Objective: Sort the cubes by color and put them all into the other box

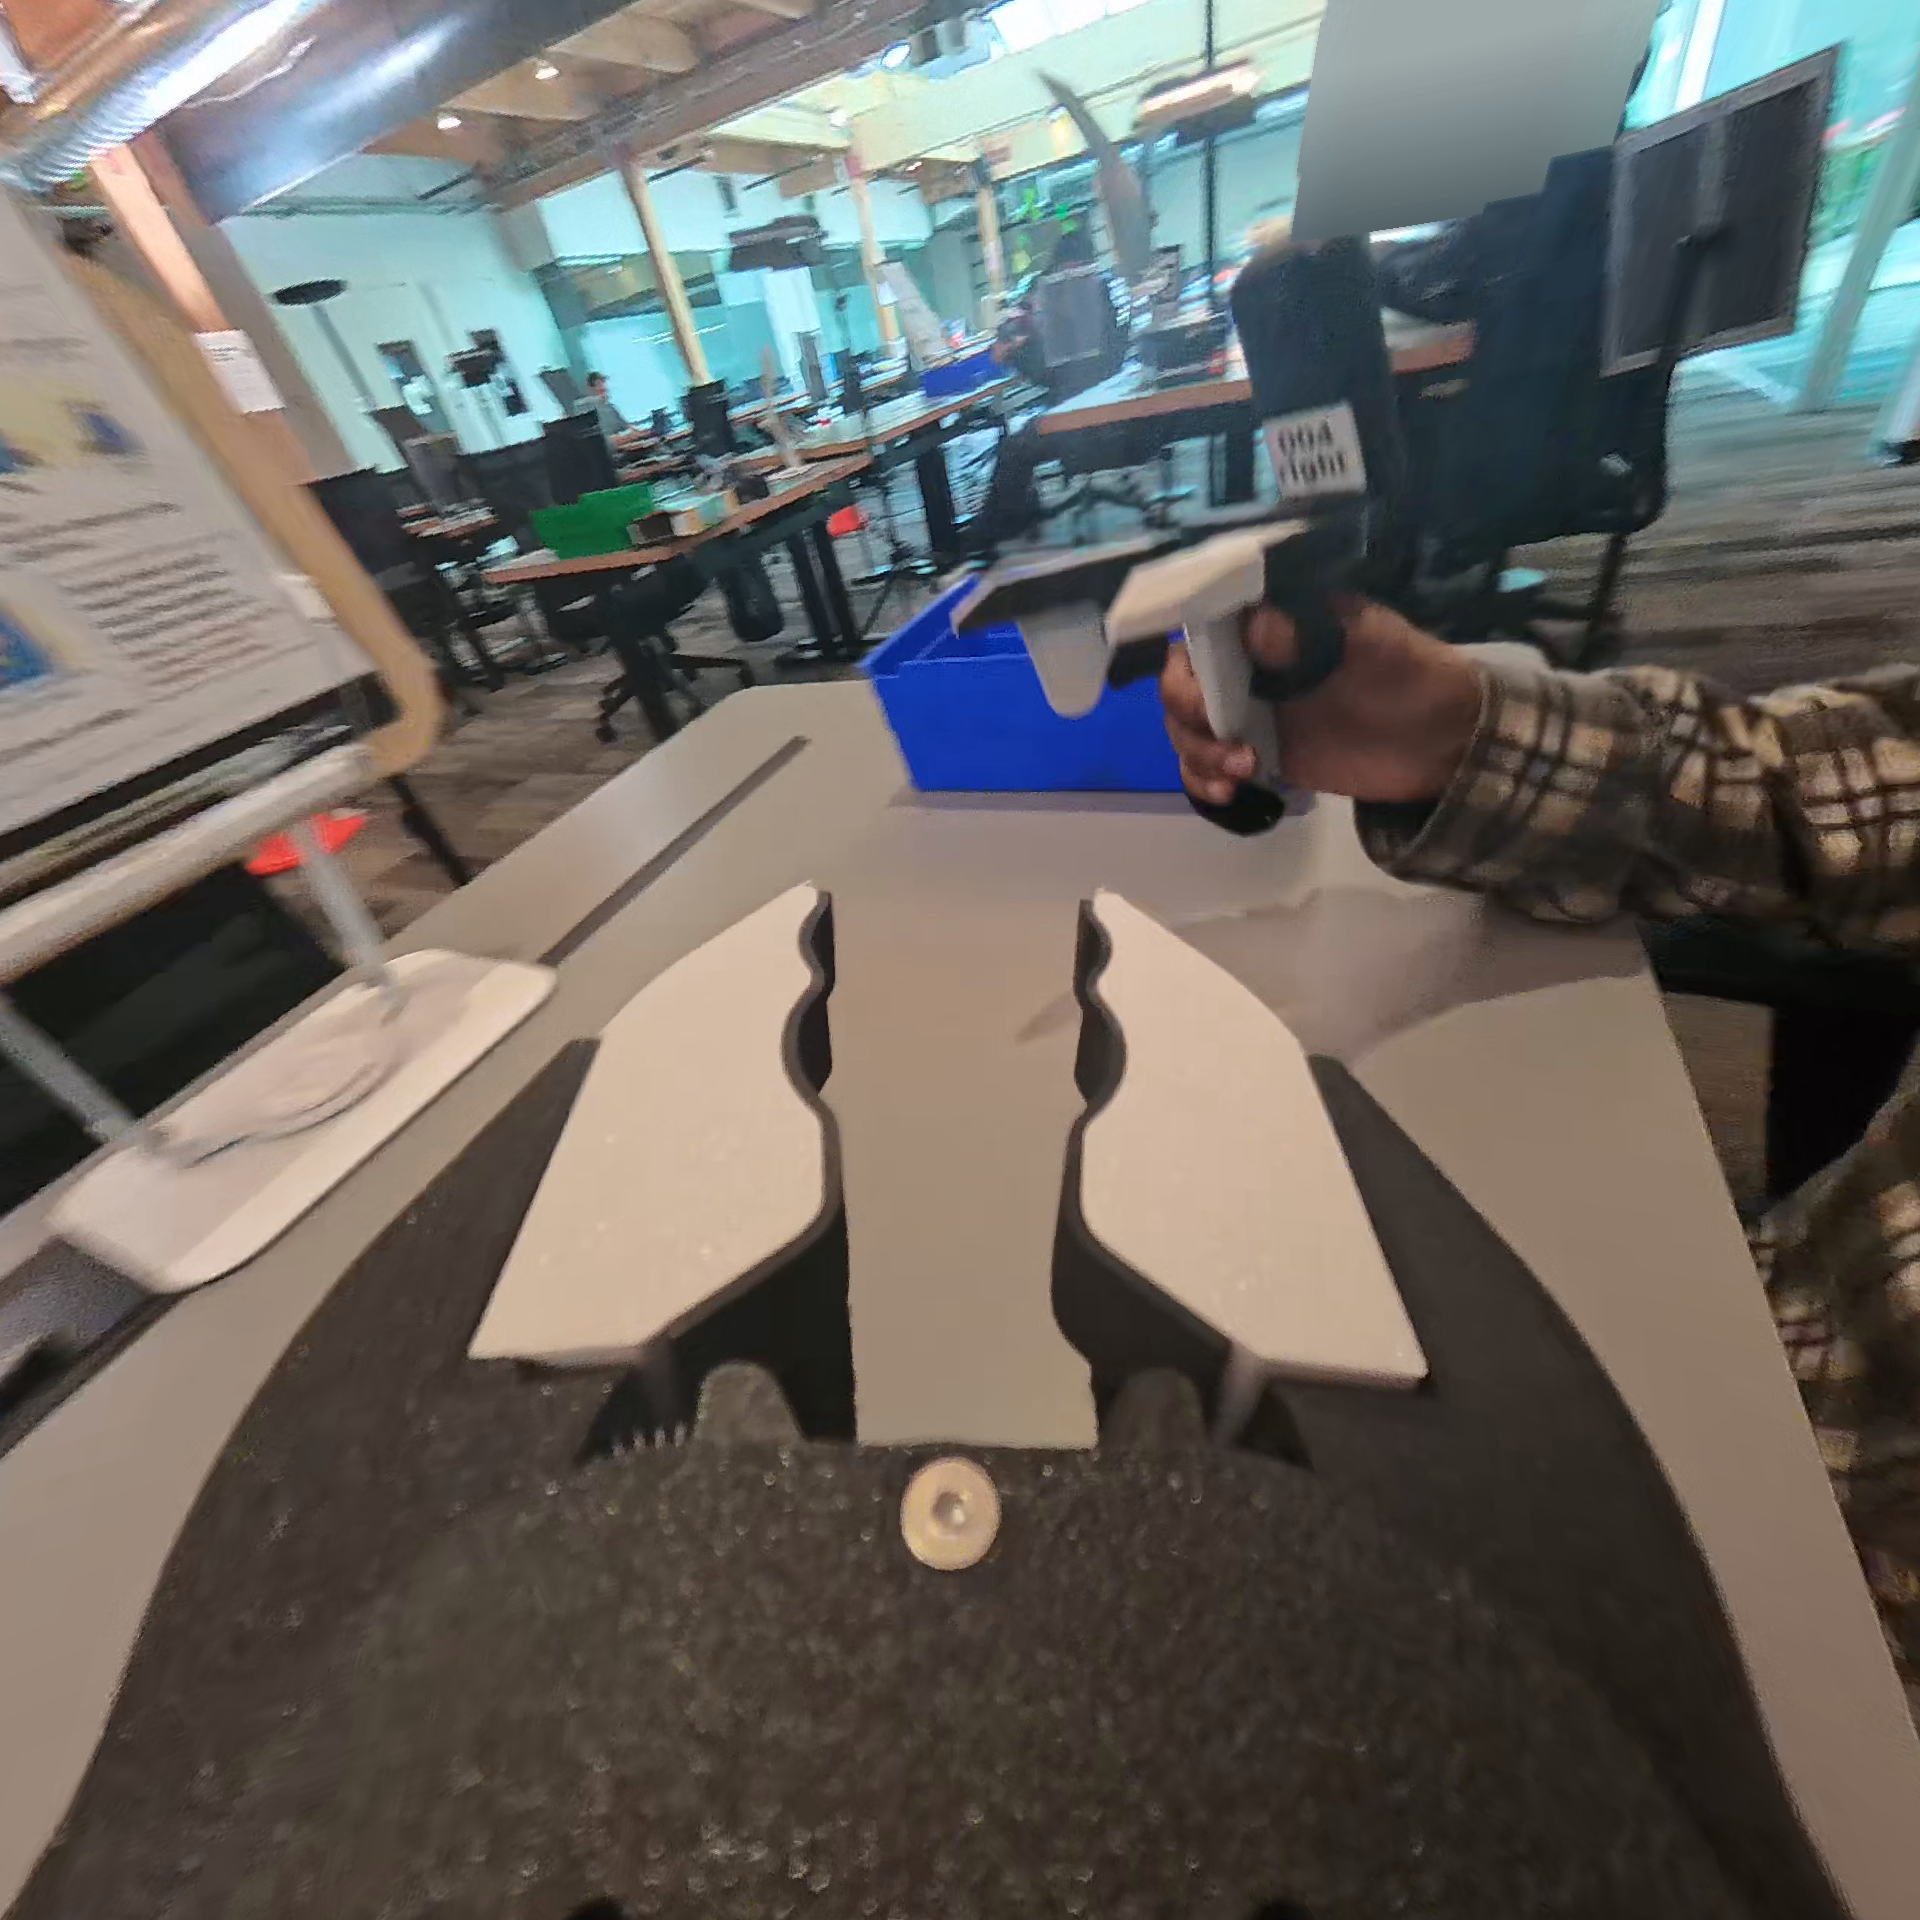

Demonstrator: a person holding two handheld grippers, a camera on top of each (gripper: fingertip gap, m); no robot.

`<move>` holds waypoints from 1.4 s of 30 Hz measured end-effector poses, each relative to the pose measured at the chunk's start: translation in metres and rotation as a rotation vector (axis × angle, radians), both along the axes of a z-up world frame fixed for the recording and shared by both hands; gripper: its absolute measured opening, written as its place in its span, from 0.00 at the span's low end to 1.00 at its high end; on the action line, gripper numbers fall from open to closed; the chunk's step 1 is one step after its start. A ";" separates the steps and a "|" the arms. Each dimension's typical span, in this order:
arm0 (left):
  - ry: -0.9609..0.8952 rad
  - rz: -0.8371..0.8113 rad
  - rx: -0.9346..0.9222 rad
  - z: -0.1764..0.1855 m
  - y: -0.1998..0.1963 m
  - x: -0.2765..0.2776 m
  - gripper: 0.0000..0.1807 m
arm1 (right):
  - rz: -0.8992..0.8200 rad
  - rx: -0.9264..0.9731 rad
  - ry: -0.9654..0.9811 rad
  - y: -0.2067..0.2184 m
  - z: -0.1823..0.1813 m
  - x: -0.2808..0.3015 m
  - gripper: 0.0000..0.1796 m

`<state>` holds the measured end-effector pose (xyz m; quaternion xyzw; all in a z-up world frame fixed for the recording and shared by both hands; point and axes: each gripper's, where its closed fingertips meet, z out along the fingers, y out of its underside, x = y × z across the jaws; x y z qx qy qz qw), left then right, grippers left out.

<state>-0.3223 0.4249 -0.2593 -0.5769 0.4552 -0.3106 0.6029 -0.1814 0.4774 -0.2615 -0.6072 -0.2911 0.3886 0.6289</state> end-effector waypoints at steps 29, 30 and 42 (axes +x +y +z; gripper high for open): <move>0.532 0.892 -0.560 -0.116 0.136 -0.406 0.35 | 0.035 -0.037 -0.139 0.015 -0.082 -0.068 0.41; 0.551 0.873 -0.575 -0.122 0.140 -0.402 0.35 | 0.037 -0.040 -0.134 0.015 -0.082 -0.068 0.41; 0.546 0.900 -0.833 -0.178 0.165 -0.396 0.12 | 0.046 -0.046 -0.128 0.014 -0.080 -0.062 0.40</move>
